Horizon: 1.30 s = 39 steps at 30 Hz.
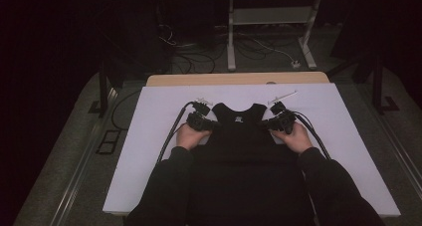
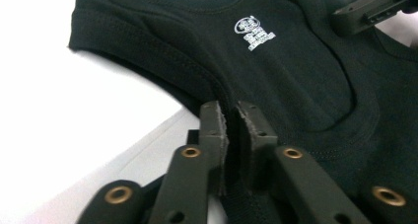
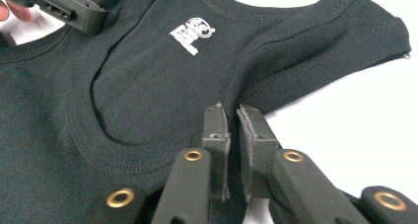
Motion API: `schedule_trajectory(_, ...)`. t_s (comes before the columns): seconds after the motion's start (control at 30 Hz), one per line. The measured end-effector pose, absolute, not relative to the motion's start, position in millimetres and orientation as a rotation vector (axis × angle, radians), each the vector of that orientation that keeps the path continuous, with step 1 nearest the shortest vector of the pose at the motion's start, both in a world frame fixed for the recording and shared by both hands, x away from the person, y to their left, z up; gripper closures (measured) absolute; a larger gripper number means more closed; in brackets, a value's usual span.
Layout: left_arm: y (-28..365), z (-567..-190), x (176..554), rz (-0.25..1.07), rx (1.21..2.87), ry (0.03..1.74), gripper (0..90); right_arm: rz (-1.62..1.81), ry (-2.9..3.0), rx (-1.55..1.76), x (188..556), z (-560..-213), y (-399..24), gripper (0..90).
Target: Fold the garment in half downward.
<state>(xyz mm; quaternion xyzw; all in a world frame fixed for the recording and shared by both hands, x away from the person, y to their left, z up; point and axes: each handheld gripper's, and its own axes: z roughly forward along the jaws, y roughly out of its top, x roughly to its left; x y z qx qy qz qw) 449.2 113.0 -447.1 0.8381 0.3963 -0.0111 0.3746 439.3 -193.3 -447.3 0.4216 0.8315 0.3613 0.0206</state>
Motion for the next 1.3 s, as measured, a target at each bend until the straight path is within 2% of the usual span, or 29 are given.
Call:
schedule_trajectory(0.17,113,-446,445,0.001,2.16,1.007,84.6,1.121,2.57,1.323,437,-446,-196,84.7)
schedule_trajectory(0.3,119,-445,440,-0.016,2.094,1.001,84.9,1.134,2.567,1.324,433,-444,-197,85.2)
schedule_trajectory(0.7,124,-423,424,0.066,2.091,0.935,84.7,1.23,2.539,1.318,421,-428,-204,85.5)
schedule_trajectory(1.3,136,-403,409,0.013,1.992,0.899,84.2,1.386,2.484,1.287,403,-400,-215,85.5)
